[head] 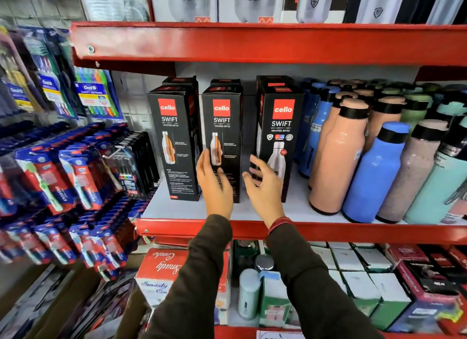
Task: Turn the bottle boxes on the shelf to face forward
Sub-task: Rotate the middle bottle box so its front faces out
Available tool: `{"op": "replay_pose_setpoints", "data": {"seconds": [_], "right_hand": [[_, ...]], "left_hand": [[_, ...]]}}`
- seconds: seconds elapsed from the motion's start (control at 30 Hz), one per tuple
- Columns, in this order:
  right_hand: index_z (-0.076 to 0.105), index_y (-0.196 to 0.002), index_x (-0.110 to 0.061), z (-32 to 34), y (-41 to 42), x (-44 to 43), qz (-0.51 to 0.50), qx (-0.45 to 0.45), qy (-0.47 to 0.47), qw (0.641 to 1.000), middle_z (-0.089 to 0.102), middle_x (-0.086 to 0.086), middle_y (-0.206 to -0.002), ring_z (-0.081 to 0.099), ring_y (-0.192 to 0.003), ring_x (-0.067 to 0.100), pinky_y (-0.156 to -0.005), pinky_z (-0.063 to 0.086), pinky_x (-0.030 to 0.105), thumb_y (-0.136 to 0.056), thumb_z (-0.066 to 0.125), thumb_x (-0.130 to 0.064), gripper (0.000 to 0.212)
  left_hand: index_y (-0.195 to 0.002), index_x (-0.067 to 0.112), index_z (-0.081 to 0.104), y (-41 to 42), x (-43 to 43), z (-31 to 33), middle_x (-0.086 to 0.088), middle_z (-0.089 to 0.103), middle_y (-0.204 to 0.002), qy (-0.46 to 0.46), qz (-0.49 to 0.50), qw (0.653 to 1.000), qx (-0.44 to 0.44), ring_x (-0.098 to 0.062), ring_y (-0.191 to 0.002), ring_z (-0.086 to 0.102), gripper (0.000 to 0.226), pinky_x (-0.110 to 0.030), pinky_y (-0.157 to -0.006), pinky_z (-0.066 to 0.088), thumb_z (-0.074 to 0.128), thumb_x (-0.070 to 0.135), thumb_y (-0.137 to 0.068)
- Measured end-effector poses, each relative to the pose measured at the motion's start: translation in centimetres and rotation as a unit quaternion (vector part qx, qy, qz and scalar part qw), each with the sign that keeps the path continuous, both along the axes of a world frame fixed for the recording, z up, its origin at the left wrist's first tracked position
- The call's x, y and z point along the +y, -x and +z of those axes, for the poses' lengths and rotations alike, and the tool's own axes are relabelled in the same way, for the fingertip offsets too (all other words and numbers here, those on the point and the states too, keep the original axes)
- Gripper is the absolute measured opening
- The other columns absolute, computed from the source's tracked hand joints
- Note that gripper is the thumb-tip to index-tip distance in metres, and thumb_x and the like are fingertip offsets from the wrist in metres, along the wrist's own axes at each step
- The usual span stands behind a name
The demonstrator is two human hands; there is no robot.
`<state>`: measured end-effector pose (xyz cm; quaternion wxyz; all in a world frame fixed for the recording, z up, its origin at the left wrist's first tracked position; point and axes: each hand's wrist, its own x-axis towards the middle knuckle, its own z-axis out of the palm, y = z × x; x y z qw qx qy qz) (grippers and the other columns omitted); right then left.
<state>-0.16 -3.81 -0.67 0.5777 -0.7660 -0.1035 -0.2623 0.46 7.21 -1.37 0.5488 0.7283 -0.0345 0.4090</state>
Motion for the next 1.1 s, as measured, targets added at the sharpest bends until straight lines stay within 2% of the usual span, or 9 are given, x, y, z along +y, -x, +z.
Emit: {"op": "replay_pose_setpoints", "data": {"seconds": [0.13, 0.33, 0.47, 0.53, 0.67, 0.83, 0.9, 1.0, 1.1], "right_hand": [[0.037, -0.148, -0.012, -0.3, -1.2, 1.9, 0.009, 0.083, 0.053, 0.995, 0.051, 0.009, -0.146, 0.05, -0.133, 0.023, -0.11, 0.038, 0.028, -0.096, 0.054, -0.01, 0.054], [0.042, -0.141, -0.013, -1.2, -2.1, 3.0, 0.007, 0.11, 0.1, 0.989, 0.058, 0.01, -0.134, 0.055, -0.125, 0.025, -0.095, 0.037, 0.018, -0.094, 0.052, -0.004, 0.049], [0.044, -0.138, -0.012, -1.4, -2.1, 3.3, -0.01, 0.09, 0.104, 0.99, 0.059, 0.009, -0.129, 0.057, -0.121, 0.022, -0.091, 0.037, 0.014, -0.086, 0.066, -0.005, 0.057], [0.045, -0.135, -0.014, -1.4, -2.0, 3.3, -0.015, 0.075, 0.095, 0.993, 0.062, 0.006, -0.125, 0.058, -0.118, 0.019, -0.093, 0.04, 0.019, -0.081, 0.074, -0.011, 0.062], [0.047, -0.126, -0.02, -0.7, -2.0, 3.4, -0.038, 0.056, 0.066, 0.996, 0.064, -0.001, -0.116, 0.06, -0.108, 0.012, -0.089, 0.045, 0.018, -0.065, 0.089, -0.028, 0.074], [0.047, -0.122, -0.02, -0.2, -2.0, 3.9, -0.09, 0.043, 0.049, 0.994, 0.064, -0.003, -0.114, 0.057, -0.101, 0.006, -0.085, 0.045, 0.019, -0.056, 0.092, -0.038, 0.081], [0.047, -0.121, -0.02, -0.2, -2.0, 3.8, -0.092, 0.051, 0.045, 0.993, 0.066, -0.002, -0.114, 0.06, -0.101, 0.009, -0.083, 0.047, 0.019, -0.055, 0.092, -0.036, 0.081], [0.046, -0.121, -0.024, -0.3, -1.9, 3.6, -0.078, 0.053, 0.03, 0.995, 0.061, -0.015, -0.103, 0.059, -0.096, 0.005, -0.074, 0.039, -0.001, -0.053, 0.089, -0.036, 0.081], [0.043, -0.127, -0.023, -0.2, -1.8, 3.2, -0.049, 0.066, 0.039, 0.996, 0.06, -0.017, -0.106, 0.059, -0.102, 0.007, -0.077, 0.04, -0.001, -0.057, 0.087, -0.04, 0.085]], "left_hand": [[-0.151, 0.004, 0.031, -0.9, 1.8, -0.7, -0.015, 0.037, -0.155, 0.024, -0.03, 0.996, 0.077, -0.027, -0.145, 0.037, 0.051, -0.035, -0.119, 0.03, 0.042, 0.007, -0.102], [-0.133, 0.003, 0.056, -2.4, 3.9, -1.3, -0.014, 0.068, -0.12, 0.025, -0.072, 0.983, 0.167, -0.026, -0.109, 0.063, 0.036, -0.03, -0.099, 0.046, 0.05, 0.019, -0.101], [-0.129, 0.007, 0.061, -2.4, 4.5, -1.4, 0.004, 0.066, -0.108, 0.067, -0.114, 0.979, 0.153, -0.01, -0.101, 0.062, 0.037, -0.002, -0.076, 0.043, 0.059, 0.025, -0.097], [-0.122, 0.016, 0.068, -2.1, 4.6, -1.1, 0.016, 0.067, -0.103, 0.115, -0.128, 0.974, 0.15, -0.005, -0.102, 0.067, 0.039, 0.003, -0.076, 0.043, 0.062, 0.041, -0.092], [-0.092, 0.029, 0.077, -1.6, 4.7, -0.8, 0.007, 0.079, -0.09, 0.226, -0.172, 0.952, 0.115, -0.012, -0.094, 0.075, 0.04, -0.032, -0.084, 0.059, 0.054, 0.062, -0.087], [-0.078, 0.03, 0.08, -1.1, 4.6, -0.6, 0.005, 0.08, -0.09, 0.26, -0.153, 0.948, 0.102, -0.025, -0.084, 0.077, 0.04, -0.038, -0.077, 0.062, 0.057, 0.061, -0.086], [-0.087, 0.026, 0.08, -0.9, 4.5, -0.7, 0.004, 0.08, -0.093, 0.249, -0.145, 0.953, 0.088, -0.018, -0.092, 0.076, 0.032, -0.04, -0.087, 0.06, 0.058, 0.049, -0.092], [-0.116, 0.014, 0.072, -0.8, 4.7, -0.7, 0.006, 0.074, -0.11, 0.182, -0.115, 0.975, 0.052, -0.001, -0.107, 0.068, 0.026, -0.031, -0.1, 0.054, 0.053, 0.023, -0.1], [-0.139, 0.01, 0.053, -1.4, 4.8, -0.5, -0.003, 0.058, -0.139, 0.109, -0.116, 0.984, 0.075, -0.01, -0.13, 0.052, 0.039, -0.026, -0.113, 0.038, 0.042, 0.007, -0.102]]}}
